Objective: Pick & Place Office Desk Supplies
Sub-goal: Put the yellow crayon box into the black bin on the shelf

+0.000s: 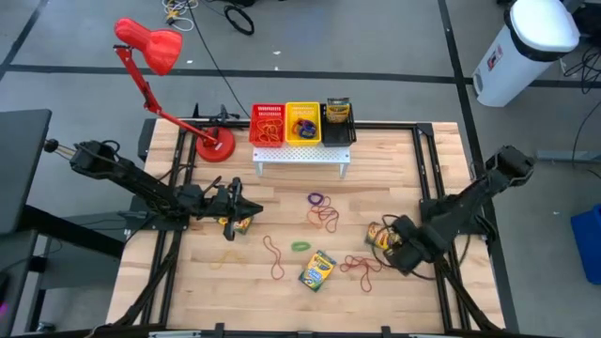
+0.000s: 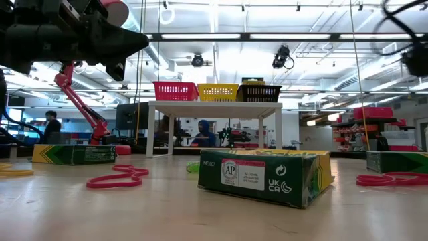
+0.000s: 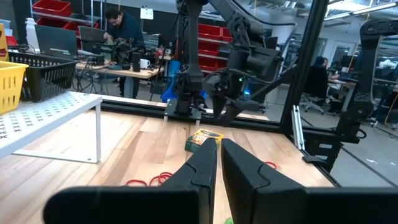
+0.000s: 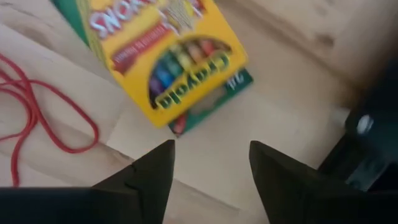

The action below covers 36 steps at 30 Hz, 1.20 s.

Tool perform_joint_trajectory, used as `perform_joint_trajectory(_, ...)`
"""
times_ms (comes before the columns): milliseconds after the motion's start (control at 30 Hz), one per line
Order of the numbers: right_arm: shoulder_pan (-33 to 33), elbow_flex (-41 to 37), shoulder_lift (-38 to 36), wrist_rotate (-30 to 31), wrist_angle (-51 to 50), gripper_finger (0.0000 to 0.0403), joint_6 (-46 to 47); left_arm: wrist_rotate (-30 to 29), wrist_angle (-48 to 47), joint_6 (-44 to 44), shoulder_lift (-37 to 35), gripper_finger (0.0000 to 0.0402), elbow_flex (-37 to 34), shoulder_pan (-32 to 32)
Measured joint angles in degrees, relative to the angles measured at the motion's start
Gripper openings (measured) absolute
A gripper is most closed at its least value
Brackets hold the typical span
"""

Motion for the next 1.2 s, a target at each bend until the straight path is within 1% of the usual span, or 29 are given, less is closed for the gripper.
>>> perform_joint_trajectory(100, 4.4, -1.5, -0.3, 1.3, 1.0, 0.0201, 9.0, 0.0, 0.0, 0.0, 0.0, 0.0029, 0.0, 0.0)
perform_joint_trajectory(200, 7.5, -3.3, -0.3, 4.7, 3.0, 0.0184, 16.0, 0.0, 0.0, 0.0, 0.0, 0.0029, 0.0, 0.0)
perform_joint_trajectory(400, 10.2, -8.8, -0.3, 9.4, 12.2, 0.0163, 23.2, 0.0, 0.0, 0.0, 0.0, 0.0029, 0.0, 0.0)
perform_joint_trajectory(600, 10.3, -11.2, -0.3, 12.1, 12.7, 0.0161, 24.6, 0.0, 0.0, 0.0, 0.0, 0.0029, 0.0, 0.0)
perform_joint_trajectory(867, 10.3, -13.9, -0.4, 13.7, 16.7, 0.0161, 24.6, 0.0, 0.0, 0.0, 0.0, 0.0029, 0.0, 0.0)
perform_joint_trajectory(1000, 10.4, -14.2, -0.4, 14.7, 17.1, 0.0158, 24.6, 0.0, 0.0, 0.0, 0.0, 0.0029, 0.0, 0.0)
perform_joint_trajectory(1100, 10.4, -14.4, -0.4, 15.7, 17.1, 0.0138, 24.6, 0.0, 0.0, 0.0, 0.0, 0.0029, 0.0, 0.0)
perform_joint_trajectory(1200, 10.3, -14.5, -0.2, 18.8, 17.3, 0.0101, 24.4, 0.0, 0.0, 0.0, 0.0, 0.0029, 0.0, 0.0)
